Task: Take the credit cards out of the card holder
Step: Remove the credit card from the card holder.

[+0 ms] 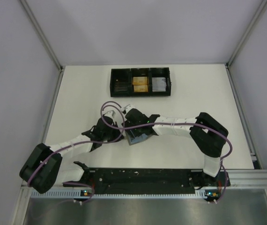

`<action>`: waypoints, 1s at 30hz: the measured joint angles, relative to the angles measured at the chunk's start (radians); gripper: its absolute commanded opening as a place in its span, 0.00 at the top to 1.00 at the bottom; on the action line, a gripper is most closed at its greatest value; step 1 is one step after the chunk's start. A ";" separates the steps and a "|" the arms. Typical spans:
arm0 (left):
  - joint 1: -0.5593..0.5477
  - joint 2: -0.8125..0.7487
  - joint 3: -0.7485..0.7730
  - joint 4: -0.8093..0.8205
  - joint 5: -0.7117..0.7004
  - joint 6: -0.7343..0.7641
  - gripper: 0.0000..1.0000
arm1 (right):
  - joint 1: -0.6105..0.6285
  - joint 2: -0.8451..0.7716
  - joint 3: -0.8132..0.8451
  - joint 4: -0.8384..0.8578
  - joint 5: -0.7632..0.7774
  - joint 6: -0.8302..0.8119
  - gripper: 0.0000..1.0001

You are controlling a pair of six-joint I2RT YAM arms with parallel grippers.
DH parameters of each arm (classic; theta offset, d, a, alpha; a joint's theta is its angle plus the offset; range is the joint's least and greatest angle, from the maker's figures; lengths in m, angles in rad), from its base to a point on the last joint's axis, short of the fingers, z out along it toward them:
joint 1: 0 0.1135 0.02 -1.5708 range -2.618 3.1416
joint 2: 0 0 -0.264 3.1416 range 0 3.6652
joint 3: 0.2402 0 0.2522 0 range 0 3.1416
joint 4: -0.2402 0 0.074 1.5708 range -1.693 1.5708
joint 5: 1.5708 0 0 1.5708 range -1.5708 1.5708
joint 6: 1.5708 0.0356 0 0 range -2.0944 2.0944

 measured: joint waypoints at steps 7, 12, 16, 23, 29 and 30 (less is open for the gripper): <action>0.000 -0.015 -0.001 0.005 0.005 0.003 1.00 | 0.001 0.016 0.000 -0.007 0.034 0.003 0.37; -0.001 -0.036 -0.001 0.005 0.008 0.004 1.00 | 0.003 0.017 0.000 -0.005 0.034 0.005 0.39; -0.001 -0.038 -0.001 0.003 0.011 0.004 1.00 | 0.003 0.017 0.007 -0.009 0.028 0.005 0.37; -0.001 -0.042 -0.005 0.002 0.013 0.004 1.00 | 0.003 0.017 0.020 -0.026 -0.005 0.020 0.32; -0.001 -0.042 -0.012 0.002 0.022 0.003 1.00 | 0.003 0.019 0.032 -0.033 -0.018 0.039 0.31; -0.001 -0.042 -0.012 0.002 0.022 0.003 1.00 | 0.003 0.020 0.034 -0.032 -0.016 0.039 0.32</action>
